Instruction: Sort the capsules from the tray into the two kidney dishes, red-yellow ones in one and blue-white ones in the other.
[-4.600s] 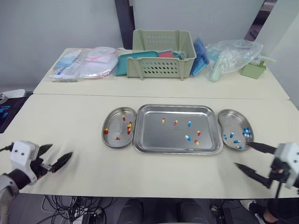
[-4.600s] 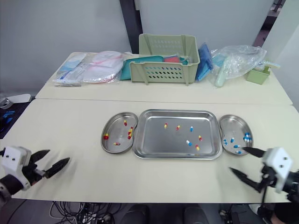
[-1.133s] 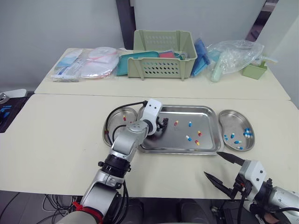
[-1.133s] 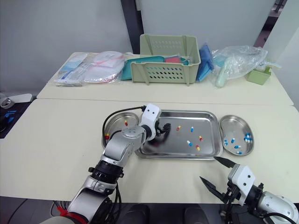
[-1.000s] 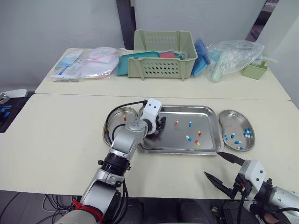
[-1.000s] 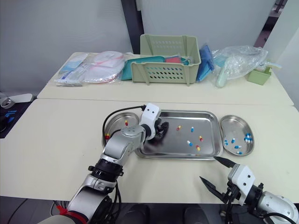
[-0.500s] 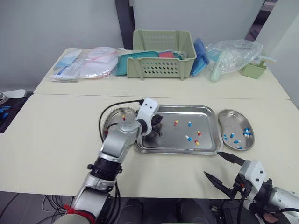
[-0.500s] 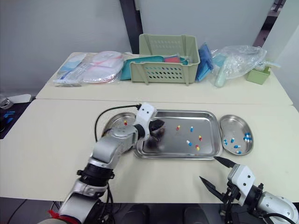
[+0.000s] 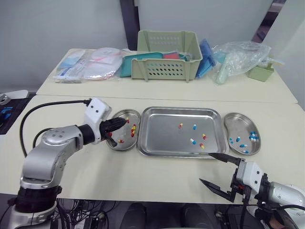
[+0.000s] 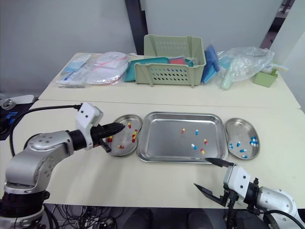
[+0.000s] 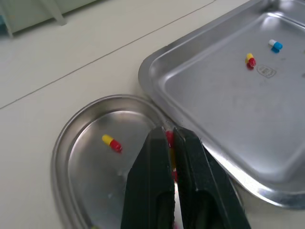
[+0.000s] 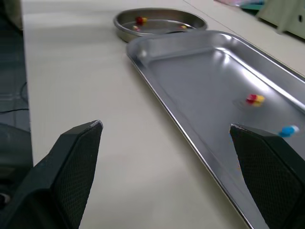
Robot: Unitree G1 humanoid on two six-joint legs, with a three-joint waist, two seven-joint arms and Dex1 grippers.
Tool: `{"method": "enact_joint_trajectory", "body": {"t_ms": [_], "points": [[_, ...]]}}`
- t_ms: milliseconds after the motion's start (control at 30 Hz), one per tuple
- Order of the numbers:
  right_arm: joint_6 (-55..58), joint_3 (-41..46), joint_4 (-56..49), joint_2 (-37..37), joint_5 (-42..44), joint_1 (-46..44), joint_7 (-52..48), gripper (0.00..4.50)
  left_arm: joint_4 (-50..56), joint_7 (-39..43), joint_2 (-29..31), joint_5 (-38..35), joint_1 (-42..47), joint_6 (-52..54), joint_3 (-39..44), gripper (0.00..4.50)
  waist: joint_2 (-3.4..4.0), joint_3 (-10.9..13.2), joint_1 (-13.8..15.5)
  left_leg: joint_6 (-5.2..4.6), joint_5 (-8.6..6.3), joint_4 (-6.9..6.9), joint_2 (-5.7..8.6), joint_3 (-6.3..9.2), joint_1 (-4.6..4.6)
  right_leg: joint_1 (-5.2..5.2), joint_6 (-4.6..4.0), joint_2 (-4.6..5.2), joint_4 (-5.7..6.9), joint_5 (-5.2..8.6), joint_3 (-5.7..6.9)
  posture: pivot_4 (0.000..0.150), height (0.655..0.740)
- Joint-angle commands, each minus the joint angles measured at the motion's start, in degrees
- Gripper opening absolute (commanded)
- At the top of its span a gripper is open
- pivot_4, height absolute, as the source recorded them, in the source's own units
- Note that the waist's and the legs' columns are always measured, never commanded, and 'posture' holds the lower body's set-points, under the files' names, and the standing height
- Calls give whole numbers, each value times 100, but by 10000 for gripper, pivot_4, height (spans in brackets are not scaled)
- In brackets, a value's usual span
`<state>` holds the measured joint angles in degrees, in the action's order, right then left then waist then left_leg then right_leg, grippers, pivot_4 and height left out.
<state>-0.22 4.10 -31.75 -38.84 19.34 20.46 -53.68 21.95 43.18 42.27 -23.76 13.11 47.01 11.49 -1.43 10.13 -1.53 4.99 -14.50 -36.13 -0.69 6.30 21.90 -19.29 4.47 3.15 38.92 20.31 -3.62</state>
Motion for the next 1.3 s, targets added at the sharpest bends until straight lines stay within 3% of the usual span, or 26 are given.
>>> {"method": "enact_joint_trajectory", "body": {"t_ms": [33,367,467,767,1067,1300], "points": [[117,-116,-265,-140,302,-360,-202,45000,114,107,150,-87,-276,-261,302,476,0,0,-9,0,0,1,-1,0,-1,0,0,-1,0,0,0,1500,7390],[646,-347,-304,-180,471,-1087,-112,45000,-64,67,-46,-284,-704,-683,489,476,-2,1,-11,0,0,1,-1,2,-1,-1,0,-1,1,0,1,1500,7390],[831,-371,-382,-168,490,-1200,-24,45000,-141,101,-32,-311,-684,-849,532,7523,-2,1,-14,0,0,1,-2,3,-1,-2,0,-2,2,0,2,1500,7390],[1198,-408,-570,-161,533,-1389,132,45000,-217,174,-22,-541,-752,-1129,833,35453,-1,1,-18,0,0,1,-2,3,-1,-3,0,-2,3,0,2,1500,7390],[1412,-152,-660,-213,572,-1443,281,45000,-352,28,-117,-642,-988,-1540,1433,35453,-2,2,-23,0,0,2,-3,4,-1,-4,0,-2,3,0,3,1500,7390],[1409,1419,-174,-456,708,-513,201,45000,-1504,-210,-184,47,-2129,-2741,2377,35453,-4,2,-17,-2,-1,6,-3,-3,0,-6,-1,-1,-3,0,-2,1500,7390]]}}
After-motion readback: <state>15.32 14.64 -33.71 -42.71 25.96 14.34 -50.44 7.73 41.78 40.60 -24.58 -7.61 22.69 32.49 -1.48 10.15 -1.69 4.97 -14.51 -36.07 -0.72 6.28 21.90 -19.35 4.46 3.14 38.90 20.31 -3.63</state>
